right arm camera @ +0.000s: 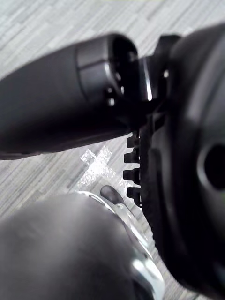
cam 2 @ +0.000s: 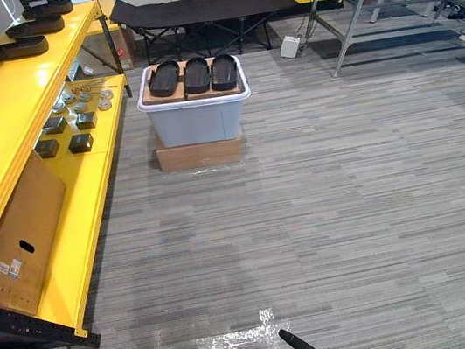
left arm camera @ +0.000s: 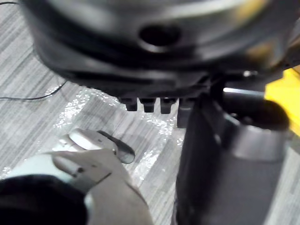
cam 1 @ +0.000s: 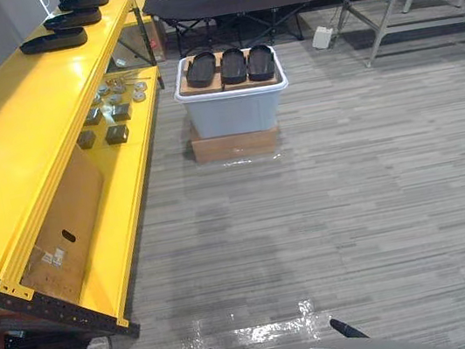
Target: Walk over and take three plastic housings, then place them on the shelf
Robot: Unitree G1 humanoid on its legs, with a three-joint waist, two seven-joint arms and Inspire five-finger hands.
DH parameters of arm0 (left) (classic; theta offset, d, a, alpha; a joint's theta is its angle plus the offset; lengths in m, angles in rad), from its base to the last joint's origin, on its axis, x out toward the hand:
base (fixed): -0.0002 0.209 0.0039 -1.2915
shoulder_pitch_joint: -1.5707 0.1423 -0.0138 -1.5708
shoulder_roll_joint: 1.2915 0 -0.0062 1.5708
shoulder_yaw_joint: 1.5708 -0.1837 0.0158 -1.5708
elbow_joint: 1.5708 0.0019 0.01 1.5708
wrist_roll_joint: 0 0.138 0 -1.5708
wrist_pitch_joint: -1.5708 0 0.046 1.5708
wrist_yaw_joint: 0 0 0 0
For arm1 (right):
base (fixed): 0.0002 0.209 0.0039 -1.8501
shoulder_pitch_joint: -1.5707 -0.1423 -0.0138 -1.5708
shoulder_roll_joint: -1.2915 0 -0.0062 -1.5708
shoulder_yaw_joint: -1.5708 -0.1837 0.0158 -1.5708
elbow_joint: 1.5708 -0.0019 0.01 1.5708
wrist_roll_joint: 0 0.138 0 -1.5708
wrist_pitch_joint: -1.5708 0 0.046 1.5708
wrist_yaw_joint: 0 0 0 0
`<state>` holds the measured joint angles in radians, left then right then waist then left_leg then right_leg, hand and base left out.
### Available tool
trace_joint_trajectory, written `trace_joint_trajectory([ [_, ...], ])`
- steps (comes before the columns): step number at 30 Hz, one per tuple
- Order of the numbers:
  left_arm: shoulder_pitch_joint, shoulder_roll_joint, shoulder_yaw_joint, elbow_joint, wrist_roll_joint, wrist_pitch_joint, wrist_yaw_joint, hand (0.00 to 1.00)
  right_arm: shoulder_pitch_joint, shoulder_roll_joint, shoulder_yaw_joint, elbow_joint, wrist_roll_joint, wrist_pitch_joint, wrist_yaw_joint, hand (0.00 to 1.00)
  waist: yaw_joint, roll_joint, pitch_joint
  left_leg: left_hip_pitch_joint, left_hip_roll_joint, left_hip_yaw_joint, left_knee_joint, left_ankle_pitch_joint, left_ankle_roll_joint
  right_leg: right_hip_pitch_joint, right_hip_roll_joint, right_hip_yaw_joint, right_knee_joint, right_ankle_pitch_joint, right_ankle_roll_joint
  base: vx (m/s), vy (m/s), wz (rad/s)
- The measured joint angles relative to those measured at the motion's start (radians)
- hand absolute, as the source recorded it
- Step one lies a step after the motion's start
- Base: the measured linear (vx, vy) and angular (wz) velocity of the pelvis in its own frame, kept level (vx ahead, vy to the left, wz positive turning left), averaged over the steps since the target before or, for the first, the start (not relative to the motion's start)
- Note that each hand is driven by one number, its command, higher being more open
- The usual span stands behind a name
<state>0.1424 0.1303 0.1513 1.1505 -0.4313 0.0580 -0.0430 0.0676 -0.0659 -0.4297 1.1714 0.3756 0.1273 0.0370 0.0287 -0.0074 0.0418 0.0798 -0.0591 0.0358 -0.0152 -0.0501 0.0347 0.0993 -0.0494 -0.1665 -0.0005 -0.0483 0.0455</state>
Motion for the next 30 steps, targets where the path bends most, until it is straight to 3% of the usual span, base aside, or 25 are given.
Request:
trace_joint_trajectory([
  [5,-0.091,0.008,-0.117,-0.071,-0.008,-0.042,0.007,1.0,-0.155,-0.003,0.175,-0.052,-0.036,-0.124,-0.003,1.0,0.004,-0.003,0.017,-0.001,-0.005,-0.004,-0.027,0.024,0.003,-0.012,-0.003,-0.001,-0.002,0.007,0.011,-0.03,0.008,0.02],
  [8,-0.141,-0.012,-0.147,-0.1,-0.034,-0.038,-0.009,1.0,-0.223,-0.015,0.214,-0.083,-0.036,-0.163,-0.001,1.0,0.005,-0.002,0.031,0.0,-0.006,-0.005,-0.036,0.032,0.007,-0.015,-0.004,0.0,-0.002,0.011,0.01,-0.05,0.008,0.01],
  [11,-0.154,-0.019,-0.152,-0.101,-0.047,-0.031,-0.02,1.0,-0.251,-0.025,0.246,-0.088,-0.034,-0.176,0.001,1.0,-0.001,-0.004,0.034,0.0,-0.006,-0.001,-0.045,0.036,0.011,-0.022,-0.003,0.002,-0.003,0.011,0.01,-0.01,-0.002,-0.05],
  [14,-0.149,-0.018,-0.155,-0.1,-0.049,-0.029,-0.011,1.0,-0.247,-0.04,0.265,-0.087,0.133,-0.164,0.031,1.0,-0.002,-0.002,0.038,0.001,-0.006,0.002,-0.053,0.036,0.011,-0.027,-0.003,0.003,-0.003,0.011,0.01,0.02,-0.001,-0.04],
  [19,-0.146,-0.013,-0.154,-0.1,-0.125,-0.033,0.0,1.0,-0.237,-0.041,0.268,-0.086,0.22,-0.165,0.034,1.0,-0.004,0.0,0.04,0.01,-0.006,0.009,-0.056,0.029,0.001,-0.021,-0.004,0.004,-0.003,0.011,0.01,0.01,0.001,-0.02],
  [24,-0.133,-0.02,-0.144,-0.101,-0.154,-0.082,0.021,1.0,-0.195,-0.035,0.259,-0.087,0.223,-0.21,0.034,1.0,-0.005,0.0,0.039,0.014,-0.008,0.009,-0.039,0.018,-0.016,-0.009,-0.009,0.002,-0.003,0.012,0.011,0.0,0.0,0.0],
  [30,-0.104,-0.035,-0.132,-0.115,-0.155,-0.15,0.05,1.0,-0.132,-0.01,0.224,-0.087,0.272,-0.293,0.023,1.0,-0.008,0.006,0.043,0.013,-0.009,0.011,-0.039,0.021,-0.011,-0.012,-0.009,0.003,-0.003,0.012,0.011,-0.03,-0.008,-0.02],
])
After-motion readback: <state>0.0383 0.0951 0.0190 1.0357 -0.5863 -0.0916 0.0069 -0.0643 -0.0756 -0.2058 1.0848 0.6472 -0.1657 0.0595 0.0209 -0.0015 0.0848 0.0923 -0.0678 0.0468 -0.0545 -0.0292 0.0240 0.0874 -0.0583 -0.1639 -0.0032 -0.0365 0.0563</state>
